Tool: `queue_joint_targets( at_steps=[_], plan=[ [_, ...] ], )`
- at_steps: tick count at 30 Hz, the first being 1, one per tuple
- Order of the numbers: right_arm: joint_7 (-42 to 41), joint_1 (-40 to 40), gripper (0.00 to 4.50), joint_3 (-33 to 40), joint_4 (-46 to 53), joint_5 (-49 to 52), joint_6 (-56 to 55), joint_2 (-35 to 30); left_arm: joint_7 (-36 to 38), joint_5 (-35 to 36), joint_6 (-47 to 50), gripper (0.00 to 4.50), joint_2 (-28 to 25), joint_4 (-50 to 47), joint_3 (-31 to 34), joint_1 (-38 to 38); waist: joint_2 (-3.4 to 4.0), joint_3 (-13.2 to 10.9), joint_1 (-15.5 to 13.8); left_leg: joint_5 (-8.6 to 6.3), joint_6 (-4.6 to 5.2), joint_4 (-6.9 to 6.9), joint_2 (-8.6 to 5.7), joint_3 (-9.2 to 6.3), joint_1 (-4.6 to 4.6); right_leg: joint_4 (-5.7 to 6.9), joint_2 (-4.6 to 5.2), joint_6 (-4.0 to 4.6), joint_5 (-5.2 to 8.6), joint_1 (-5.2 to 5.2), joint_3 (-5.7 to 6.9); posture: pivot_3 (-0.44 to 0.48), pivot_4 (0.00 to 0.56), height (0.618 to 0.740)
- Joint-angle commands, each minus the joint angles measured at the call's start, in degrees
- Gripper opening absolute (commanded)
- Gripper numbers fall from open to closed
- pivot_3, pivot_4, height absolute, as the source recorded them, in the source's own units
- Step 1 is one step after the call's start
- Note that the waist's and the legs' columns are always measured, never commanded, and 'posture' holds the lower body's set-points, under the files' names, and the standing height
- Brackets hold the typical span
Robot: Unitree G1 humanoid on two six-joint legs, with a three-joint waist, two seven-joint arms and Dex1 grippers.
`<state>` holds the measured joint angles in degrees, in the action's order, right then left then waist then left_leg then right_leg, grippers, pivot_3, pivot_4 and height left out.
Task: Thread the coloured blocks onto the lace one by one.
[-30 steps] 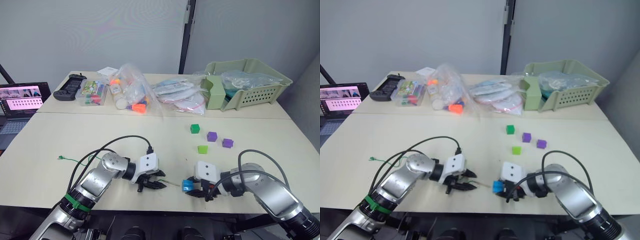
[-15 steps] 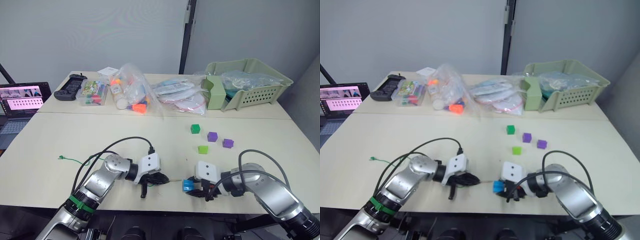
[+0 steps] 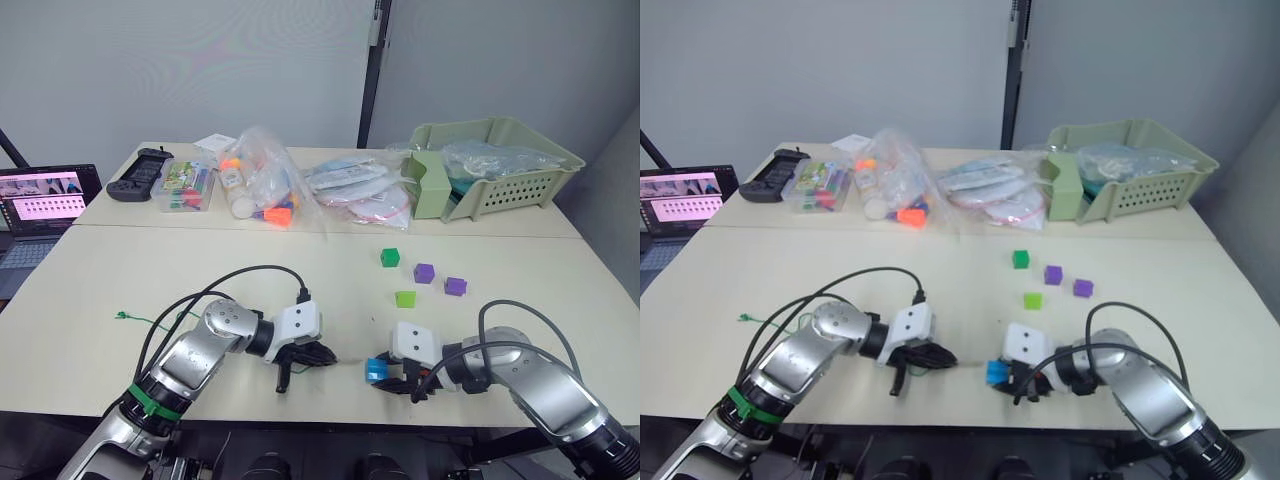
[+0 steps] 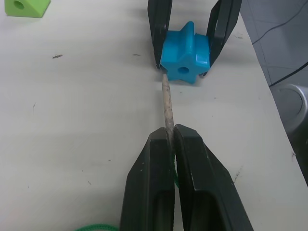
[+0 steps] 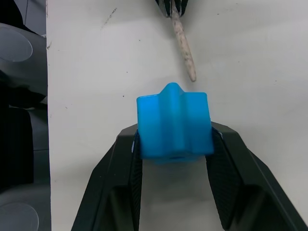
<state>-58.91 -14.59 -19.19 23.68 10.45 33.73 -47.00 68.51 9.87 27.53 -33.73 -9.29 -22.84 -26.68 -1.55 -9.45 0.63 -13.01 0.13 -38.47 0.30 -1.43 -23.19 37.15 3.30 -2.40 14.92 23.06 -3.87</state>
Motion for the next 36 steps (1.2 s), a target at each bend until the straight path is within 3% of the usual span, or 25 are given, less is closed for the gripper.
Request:
queue_joint_targets(
  at_steps=[1,36],
  plan=[
    [0.5,0.2,1.35,1.1,-0.8,-0.6,0.0,-0.6,0.6,1.4,0.7,0.00,-0.3,-2.6,0.5,-0.6,0.00,0.0,0.0,0.00,0.00,0.00,0.00,0.00,0.00,0.00,0.00,0.00,0.00,-0.01,0.00,0.000,0.150,0.740],
    [0.7,-0.4,1.35,0.6,-0.7,-1.3,0.6,-0.5,0.7,2.1,5.3,0.00,-1.1,-6.4,-1.0,-2.5,0.00,0.0,0.1,0.00,0.00,0.00,0.01,0.02,0.00,0.00,-0.01,0.00,0.00,-0.01,0.00,0.000,0.150,0.740]
  ],
)
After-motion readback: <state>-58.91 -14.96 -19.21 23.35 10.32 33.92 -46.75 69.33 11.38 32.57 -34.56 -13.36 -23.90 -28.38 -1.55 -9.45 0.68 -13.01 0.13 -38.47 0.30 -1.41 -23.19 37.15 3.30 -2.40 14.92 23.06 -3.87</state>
